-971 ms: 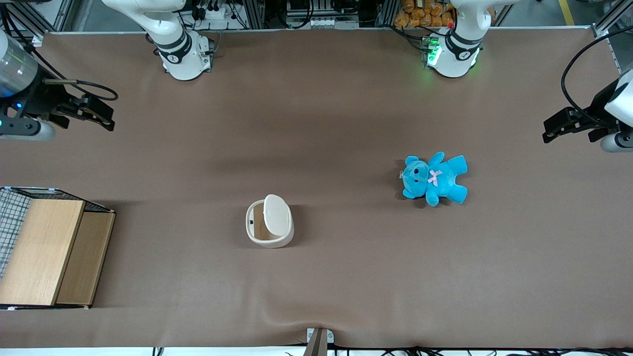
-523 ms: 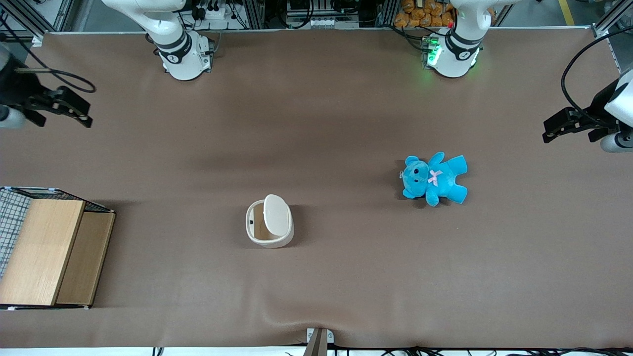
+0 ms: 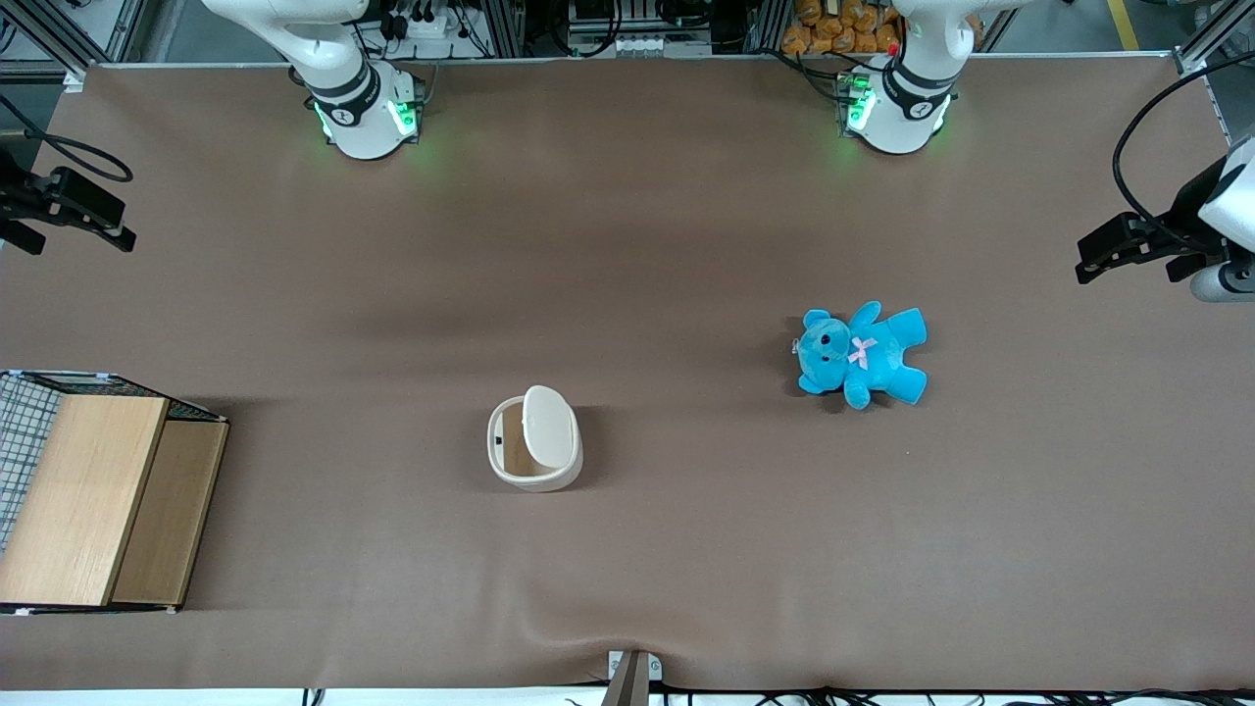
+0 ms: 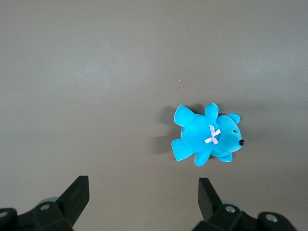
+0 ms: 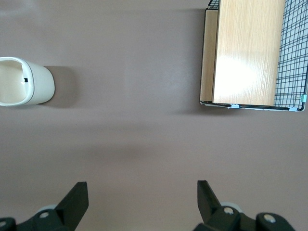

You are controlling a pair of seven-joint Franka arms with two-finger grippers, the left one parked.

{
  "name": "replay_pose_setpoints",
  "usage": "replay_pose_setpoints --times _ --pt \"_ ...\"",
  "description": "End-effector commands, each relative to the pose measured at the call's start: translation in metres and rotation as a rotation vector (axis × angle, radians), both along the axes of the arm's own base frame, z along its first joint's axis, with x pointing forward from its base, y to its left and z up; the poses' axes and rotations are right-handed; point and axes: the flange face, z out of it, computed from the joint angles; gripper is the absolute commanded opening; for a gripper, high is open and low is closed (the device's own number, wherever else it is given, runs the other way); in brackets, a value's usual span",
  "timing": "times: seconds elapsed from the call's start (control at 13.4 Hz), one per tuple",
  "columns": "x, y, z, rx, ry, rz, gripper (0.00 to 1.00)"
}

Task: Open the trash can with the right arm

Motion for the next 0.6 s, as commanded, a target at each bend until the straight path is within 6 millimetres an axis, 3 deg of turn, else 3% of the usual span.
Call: replay_pose_setpoints --times 0.0,0.52 --pt "-0.007 0.0015 0.0076 0.012 -0.01 0.004 1.0" --pt "-0.0089 -0.0011 0.0051 -0.003 0.007 -0.026 1.0"
